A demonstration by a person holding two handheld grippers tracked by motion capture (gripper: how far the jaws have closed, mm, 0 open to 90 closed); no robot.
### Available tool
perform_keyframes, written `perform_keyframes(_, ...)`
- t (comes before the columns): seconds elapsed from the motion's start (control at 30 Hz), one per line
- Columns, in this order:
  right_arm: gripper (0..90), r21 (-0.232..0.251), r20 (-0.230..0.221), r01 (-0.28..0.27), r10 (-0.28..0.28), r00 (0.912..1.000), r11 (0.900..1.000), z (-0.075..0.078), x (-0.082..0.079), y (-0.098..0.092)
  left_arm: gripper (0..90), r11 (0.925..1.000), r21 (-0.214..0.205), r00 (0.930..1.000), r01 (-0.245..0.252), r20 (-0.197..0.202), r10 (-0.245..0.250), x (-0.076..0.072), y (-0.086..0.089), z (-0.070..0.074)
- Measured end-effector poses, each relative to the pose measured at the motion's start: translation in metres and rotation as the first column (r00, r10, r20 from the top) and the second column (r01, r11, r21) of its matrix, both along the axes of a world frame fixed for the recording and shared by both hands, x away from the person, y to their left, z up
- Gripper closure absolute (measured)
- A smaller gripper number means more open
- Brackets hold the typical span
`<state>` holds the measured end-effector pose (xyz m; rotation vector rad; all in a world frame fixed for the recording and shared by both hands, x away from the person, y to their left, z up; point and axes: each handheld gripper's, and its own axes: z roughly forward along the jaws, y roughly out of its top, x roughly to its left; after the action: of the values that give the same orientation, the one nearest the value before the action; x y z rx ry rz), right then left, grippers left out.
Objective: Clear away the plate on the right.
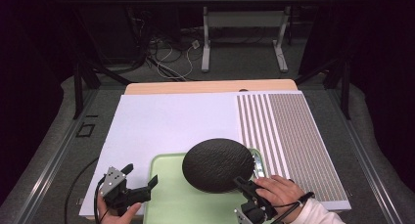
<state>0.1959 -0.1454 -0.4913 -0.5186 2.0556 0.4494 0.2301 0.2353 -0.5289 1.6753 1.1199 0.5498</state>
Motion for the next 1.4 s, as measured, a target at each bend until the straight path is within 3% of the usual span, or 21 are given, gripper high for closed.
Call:
perform_keyframes(0.4, 81.1, -0.009, -0.023, -0.054, 0.054, 0.9983, 0.9985, -0.008, -0.007, 0.015, 2.0, 1.0, 0.007, 1.0, 0.003, -0.001, -0.003, 0.0, 0.001, 0.0)
perform_keyframes(0.97, 80.4, -0.027, -0.073, -0.081, 0.079, 0.9943, 0.9964, -0.024, -0.013, 0.024, 2.1, 1.0, 0.0, 1.0, 0.003, 0.0, -0.003, 0.0, 0.0, 0.0)
perform_keyframes(1.1, 82.5, -0.045, -0.092, -0.099, 0.094, 0.9913, 0.9941, -0.029, -0.013, 0.025, 2.0, 1.0, -0.001, 1.0, 0.003, -0.001, -0.003, 0.0, 0.0, 0.0)
perform_keyframes(1.23, 85.7, -0.055, -0.146, -0.113, 0.104, 0.9838, 0.992, -0.031, -0.014, 0.027, 2.0, 1.0, 0.001, 1.0, 0.004, -0.004, -0.004, 0.0, 0.0, 0.0)
perform_keyframes(1.4, 85.5, -0.052, -0.158, -0.126, 0.116, 0.9805, 0.9907, -0.033, -0.016, 0.029, 2.0, 1.0, 0.002, 1.0, -0.001, -0.007, 0.001, 0.0, -0.001, -0.001)
